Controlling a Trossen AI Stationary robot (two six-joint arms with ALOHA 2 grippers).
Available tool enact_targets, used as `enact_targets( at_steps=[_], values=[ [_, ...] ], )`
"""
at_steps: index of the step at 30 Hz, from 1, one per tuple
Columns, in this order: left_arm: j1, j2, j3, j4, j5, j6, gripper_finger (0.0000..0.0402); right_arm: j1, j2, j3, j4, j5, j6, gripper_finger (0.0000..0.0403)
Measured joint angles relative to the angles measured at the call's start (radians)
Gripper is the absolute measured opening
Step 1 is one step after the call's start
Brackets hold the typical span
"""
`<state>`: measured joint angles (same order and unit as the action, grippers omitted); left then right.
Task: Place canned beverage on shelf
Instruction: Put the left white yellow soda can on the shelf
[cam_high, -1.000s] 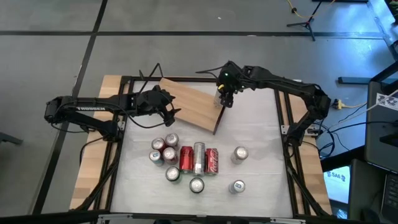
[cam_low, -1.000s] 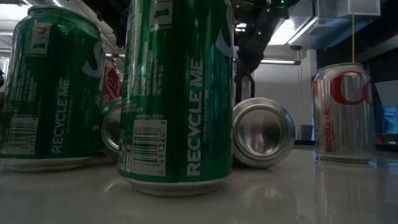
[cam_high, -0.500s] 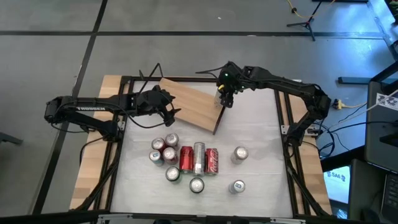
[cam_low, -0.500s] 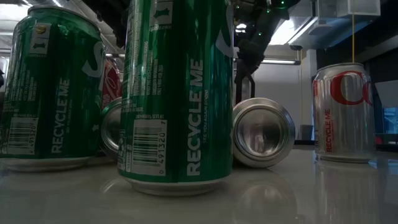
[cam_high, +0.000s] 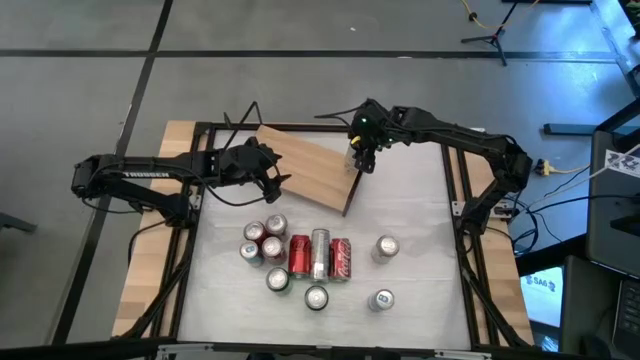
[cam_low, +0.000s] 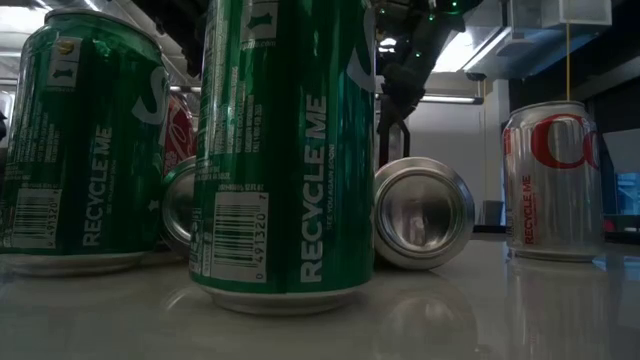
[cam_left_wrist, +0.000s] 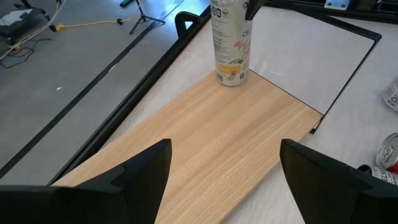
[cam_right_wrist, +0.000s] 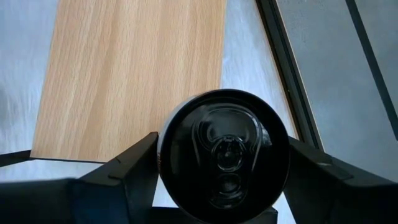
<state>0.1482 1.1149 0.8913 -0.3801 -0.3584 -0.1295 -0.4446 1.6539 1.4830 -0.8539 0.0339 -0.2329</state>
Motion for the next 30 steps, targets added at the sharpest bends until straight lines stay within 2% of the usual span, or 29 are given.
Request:
enact_targets(
  at_steps=[18, 21, 30],
  values=[
    [0.0, 0.0, 0.0, 0.0, 0.0, 0.0, 0.0288, 0.0, 0.0, 0.0, 0.0, 0.0, 0.0, 0.0271],
    [0.0, 0.0, 0.0, 0.0, 0.0, 0.0, 0.0288, 0.0, 0.0, 0.0, 0.0, 0.0, 0.0, 0.029],
    [0.0, 0.0, 0.0, 0.0, 0.0, 0.0, 0.0288, 0.0, -0.001, -0.001, -0.002, 0.001, -0.001, 0.0385]
  ],
)
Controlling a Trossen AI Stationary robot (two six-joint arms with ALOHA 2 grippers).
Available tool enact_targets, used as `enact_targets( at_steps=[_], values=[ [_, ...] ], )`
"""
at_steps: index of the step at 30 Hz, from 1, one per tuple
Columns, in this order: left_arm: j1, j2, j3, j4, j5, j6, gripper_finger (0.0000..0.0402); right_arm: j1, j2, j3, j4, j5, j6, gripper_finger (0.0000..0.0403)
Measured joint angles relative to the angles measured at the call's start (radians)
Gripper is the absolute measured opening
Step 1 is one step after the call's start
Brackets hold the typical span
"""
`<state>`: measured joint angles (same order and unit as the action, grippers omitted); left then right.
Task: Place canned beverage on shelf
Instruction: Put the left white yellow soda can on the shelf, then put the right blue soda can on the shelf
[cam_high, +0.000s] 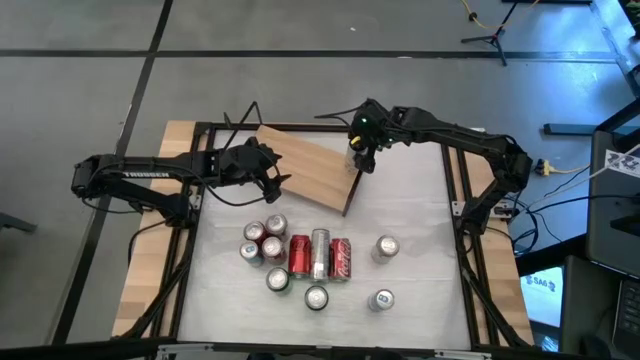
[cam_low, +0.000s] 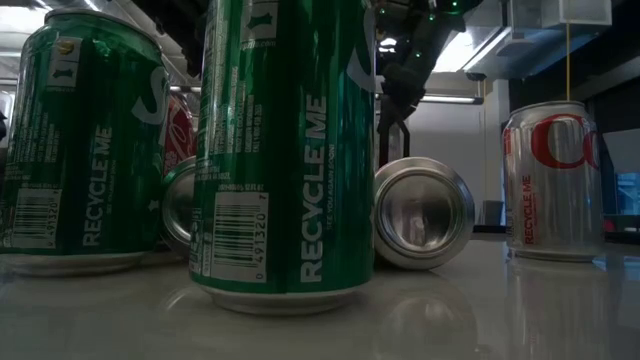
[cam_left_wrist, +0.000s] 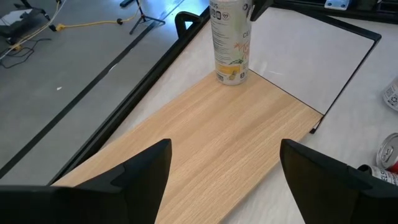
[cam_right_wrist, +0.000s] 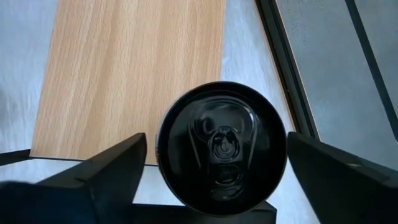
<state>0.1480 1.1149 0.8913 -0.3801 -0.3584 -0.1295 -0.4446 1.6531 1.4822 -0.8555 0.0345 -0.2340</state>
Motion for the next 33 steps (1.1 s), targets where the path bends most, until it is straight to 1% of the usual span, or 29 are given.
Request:
enact_targets(
  at_steps=[3, 12, 19, 24, 31, 33],
  values=[
    [0.0, 0.0, 0.0, 0.0, 0.0, 0.0, 0.0288, 0.0, 0.0, 0.0, 0.0, 0.0, 0.0, 0.0397],
    [0.0, 0.0, 0.0, 0.0, 0.0, 0.0, 0.0288, 0.0, 0.0, 0.003, -0.002, 0.0, 0.001, 0.0392],
    [0.0, 0.0, 0.0, 0.0, 0.0, 0.0, 0.0288, 0.0, 0.0, 0.043, -0.012, 0.0, 0.001, 0.039],
    [0.0, 0.0, 0.0, 0.0, 0.0, 0.0, 0.0288, 0.0, 0.0, 0.101, -0.058, 0.0, -0.005, 0.039],
    [0.0, 0.0, 0.0, 0.0, 0.0, 0.0, 0.0288, 0.0, 0.0, 0.22, -0.179, -0.001, -0.006, 0.039],
    [0.0, 0.0, 0.0, 0.0, 0.0, 0.0, 0.0288, 0.0, 0.0, 0.26, -0.21, -0.021, -0.007, 0.039]
  ],
)
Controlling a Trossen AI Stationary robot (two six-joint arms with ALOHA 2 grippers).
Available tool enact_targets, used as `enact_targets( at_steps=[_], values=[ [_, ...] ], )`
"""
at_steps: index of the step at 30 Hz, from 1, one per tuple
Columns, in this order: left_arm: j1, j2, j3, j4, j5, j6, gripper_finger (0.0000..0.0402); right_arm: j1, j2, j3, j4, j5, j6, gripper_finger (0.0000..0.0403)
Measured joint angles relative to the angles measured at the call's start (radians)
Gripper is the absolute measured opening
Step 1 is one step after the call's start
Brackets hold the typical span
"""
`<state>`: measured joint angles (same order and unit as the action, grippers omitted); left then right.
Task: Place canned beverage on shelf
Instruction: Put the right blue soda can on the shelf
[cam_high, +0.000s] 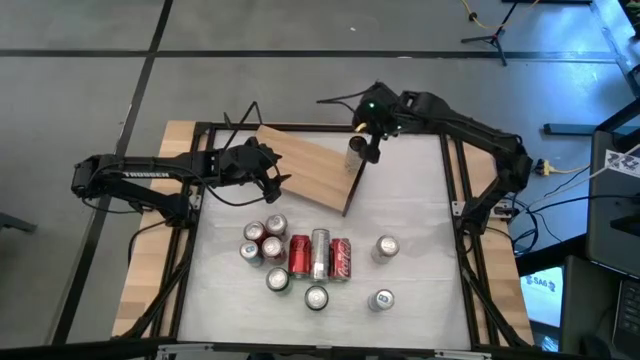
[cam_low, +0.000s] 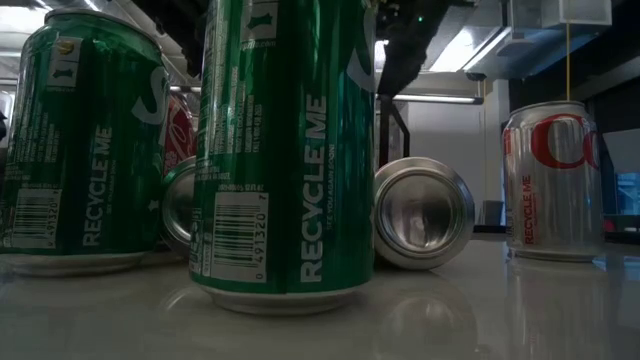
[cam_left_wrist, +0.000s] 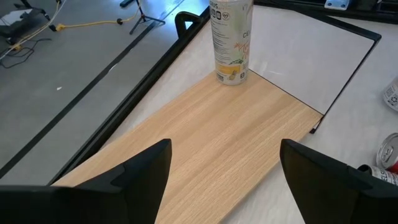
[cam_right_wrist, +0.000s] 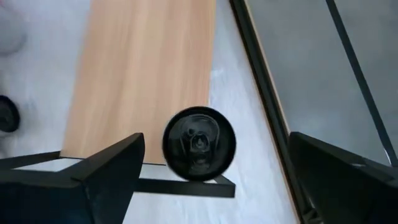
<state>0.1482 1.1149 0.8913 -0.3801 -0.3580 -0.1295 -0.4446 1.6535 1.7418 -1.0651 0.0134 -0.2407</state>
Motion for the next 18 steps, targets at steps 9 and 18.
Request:
enact_targets(
  at_steps=[9, 18],
  values=[
    [0.0, 0.0, 0.0, 0.0, 0.0, 0.005, 0.0288, 0.045, 0.0, 0.124, -0.036, -0.326, 0.055, 0.039],
    [0.0, 0.0, 0.0, 0.0, 0.0, 0.008, 0.0287, 0.236, 0.0, 0.13, -0.088, -0.431, 0.142, 0.039]
  ],
)
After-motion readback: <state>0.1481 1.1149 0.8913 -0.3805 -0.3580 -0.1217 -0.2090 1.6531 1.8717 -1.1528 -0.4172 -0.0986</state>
